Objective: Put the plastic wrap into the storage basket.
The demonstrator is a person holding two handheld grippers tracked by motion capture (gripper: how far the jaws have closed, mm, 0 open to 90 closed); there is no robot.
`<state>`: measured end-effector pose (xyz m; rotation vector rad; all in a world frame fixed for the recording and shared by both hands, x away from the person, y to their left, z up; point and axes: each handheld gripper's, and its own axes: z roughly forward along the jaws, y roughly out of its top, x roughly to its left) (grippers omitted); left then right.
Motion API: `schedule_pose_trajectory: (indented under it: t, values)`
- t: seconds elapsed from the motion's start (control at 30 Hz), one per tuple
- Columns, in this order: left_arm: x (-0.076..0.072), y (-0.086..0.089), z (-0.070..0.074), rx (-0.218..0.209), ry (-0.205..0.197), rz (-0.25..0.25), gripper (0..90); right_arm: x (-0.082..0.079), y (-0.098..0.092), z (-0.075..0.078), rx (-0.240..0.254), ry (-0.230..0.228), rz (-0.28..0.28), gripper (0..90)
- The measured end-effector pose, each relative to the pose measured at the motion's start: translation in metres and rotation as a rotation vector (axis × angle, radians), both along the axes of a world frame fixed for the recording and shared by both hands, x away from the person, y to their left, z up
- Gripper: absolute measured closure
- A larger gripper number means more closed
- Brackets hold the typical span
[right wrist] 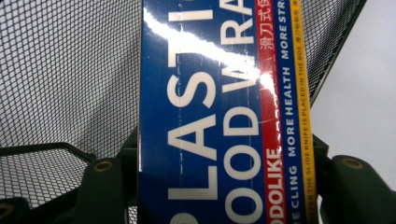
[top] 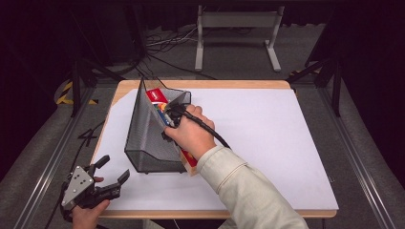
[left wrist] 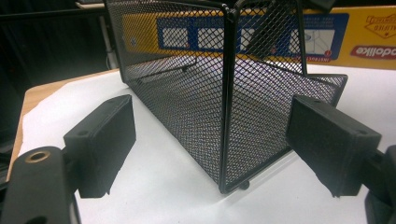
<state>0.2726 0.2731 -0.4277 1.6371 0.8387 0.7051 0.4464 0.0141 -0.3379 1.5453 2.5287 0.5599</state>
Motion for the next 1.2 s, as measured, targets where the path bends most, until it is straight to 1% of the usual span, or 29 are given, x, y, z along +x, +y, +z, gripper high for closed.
schedule_pose_trajectory:
  t: [0.23, 0.33, 0.37, 0.5, 0.63, 0.83, 1.07, 1.1, 1.2]
  values:
    - [0.0, 0.001, -0.001, 0.003, -0.001, -0.001, 17.0, 0.005, 0.005, -0.007, -0.013, 0.021, -0.009, 40.1]
    - [0.0, 0.0, -0.002, 0.002, 0.0, -0.002, 17.0, 0.007, 0.005, -0.008, -0.016, 0.034, -0.011, 40.1]
    - [0.0, 0.0, -0.002, -0.004, 0.003, 0.001, 17.0, 0.008, 0.005, -0.008, -0.015, 0.039, -0.013, 40.1]
    - [0.0, 0.001, -0.001, 0.002, -0.001, -0.002, 17.0, 0.011, 0.006, -0.009, -0.024, 0.049, -0.024, 40.0]
    - [0.0, 0.0, -0.001, -0.001, 0.001, -0.002, 17.0, 0.014, 0.006, -0.01, -0.028, 0.06, -0.026, 39.9]
    - [0.0, 0.0, -0.001, 0.001, 0.004, -0.002, 17.0, 0.018, 0.004, -0.012, -0.034, 0.066, -0.025, 39.8]
    - [0.0, 0.0, -0.001, -0.002, 0.005, -0.003, 17.0, 0.024, 0.001, -0.014, -0.041, 0.061, -0.043, 39.4]
    - [0.0, -0.001, -0.001, -0.008, 0.004, -0.003, 17.0, 0.025, 0.001, -0.014, -0.041, 0.063, -0.04, 39.4]
    - [0.001, -0.001, -0.001, -0.006, 0.004, -0.004, 17.0, 0.026, 0.003, -0.015, -0.047, 0.067, -0.035, 39.2]
